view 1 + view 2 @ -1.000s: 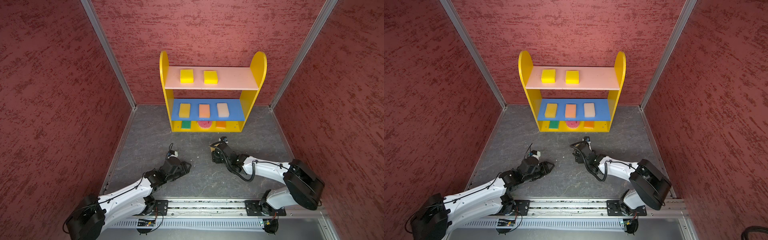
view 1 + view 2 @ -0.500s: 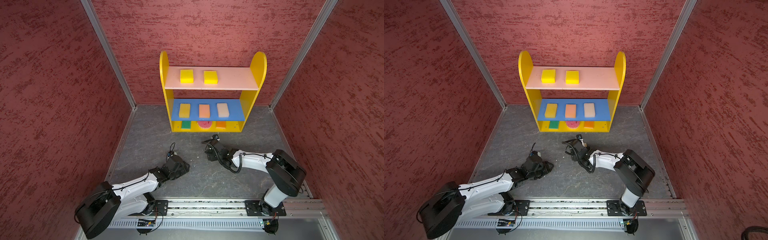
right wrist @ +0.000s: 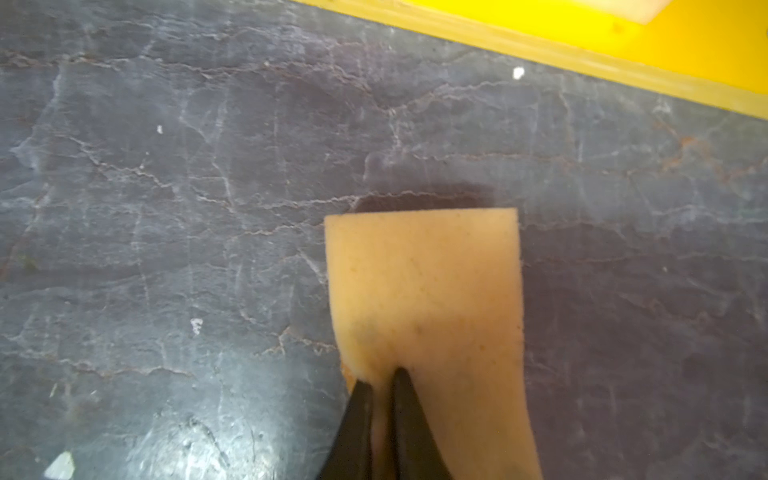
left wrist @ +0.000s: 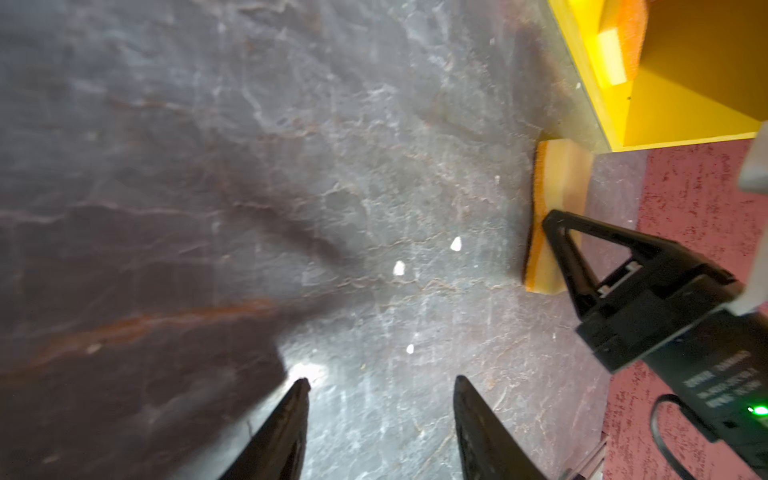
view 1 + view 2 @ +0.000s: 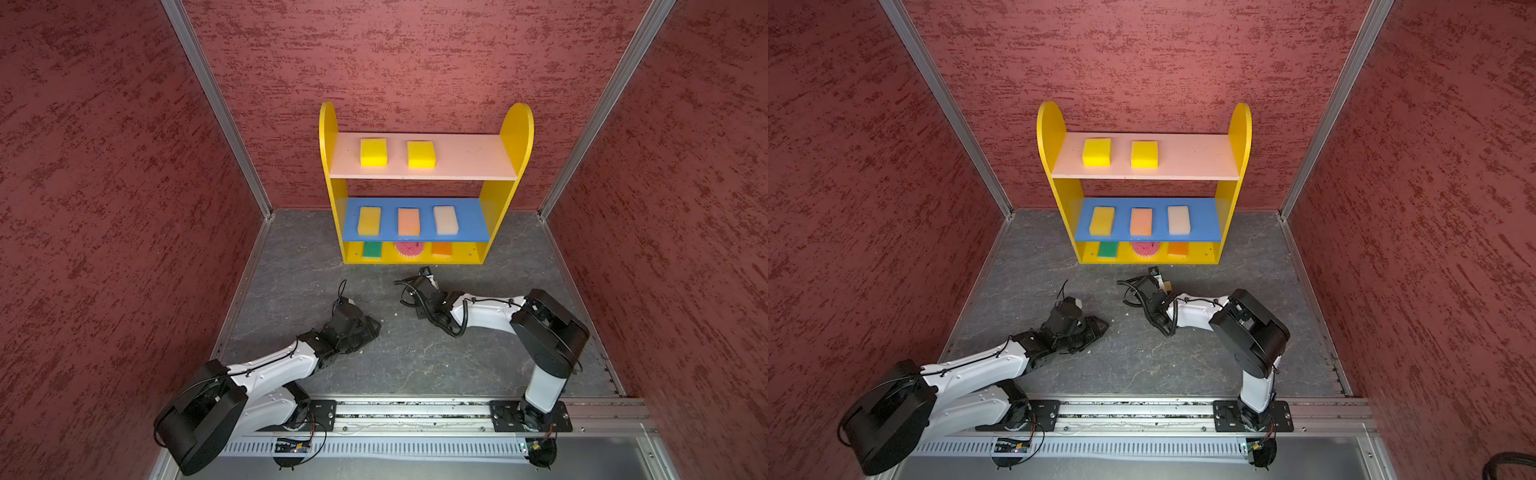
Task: Place and organize the cleaning sponges onto the shelf
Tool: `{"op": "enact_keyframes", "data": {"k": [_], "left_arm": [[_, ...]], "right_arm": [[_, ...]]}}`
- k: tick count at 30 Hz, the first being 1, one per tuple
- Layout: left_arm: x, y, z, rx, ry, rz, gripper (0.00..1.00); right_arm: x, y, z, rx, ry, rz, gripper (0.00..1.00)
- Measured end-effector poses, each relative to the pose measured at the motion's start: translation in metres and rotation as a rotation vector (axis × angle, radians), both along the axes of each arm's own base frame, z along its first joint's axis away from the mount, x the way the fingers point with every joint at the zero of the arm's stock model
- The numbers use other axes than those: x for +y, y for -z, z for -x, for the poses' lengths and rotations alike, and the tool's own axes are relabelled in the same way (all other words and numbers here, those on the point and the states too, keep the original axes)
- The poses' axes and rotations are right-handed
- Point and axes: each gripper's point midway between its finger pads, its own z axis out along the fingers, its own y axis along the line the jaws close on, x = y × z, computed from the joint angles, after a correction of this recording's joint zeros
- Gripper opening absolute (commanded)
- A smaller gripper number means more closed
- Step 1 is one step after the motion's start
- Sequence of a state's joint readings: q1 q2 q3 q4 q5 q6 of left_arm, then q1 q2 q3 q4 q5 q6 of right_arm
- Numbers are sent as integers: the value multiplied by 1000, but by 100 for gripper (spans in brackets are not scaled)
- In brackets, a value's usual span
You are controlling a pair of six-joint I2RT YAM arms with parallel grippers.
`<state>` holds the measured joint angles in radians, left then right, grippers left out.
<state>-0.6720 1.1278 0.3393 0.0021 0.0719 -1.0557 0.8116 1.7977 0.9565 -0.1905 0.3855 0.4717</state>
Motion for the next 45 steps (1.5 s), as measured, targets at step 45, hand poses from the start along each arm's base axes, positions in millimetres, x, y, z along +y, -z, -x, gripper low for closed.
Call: {"op": "enact_keyframes", "data": {"k": [45], "left_arm": [[-45, -294, -25, -837, 311, 753, 98]], "right_arm": [[82, -352, 90, 44, -744, -1632, 0]]}}
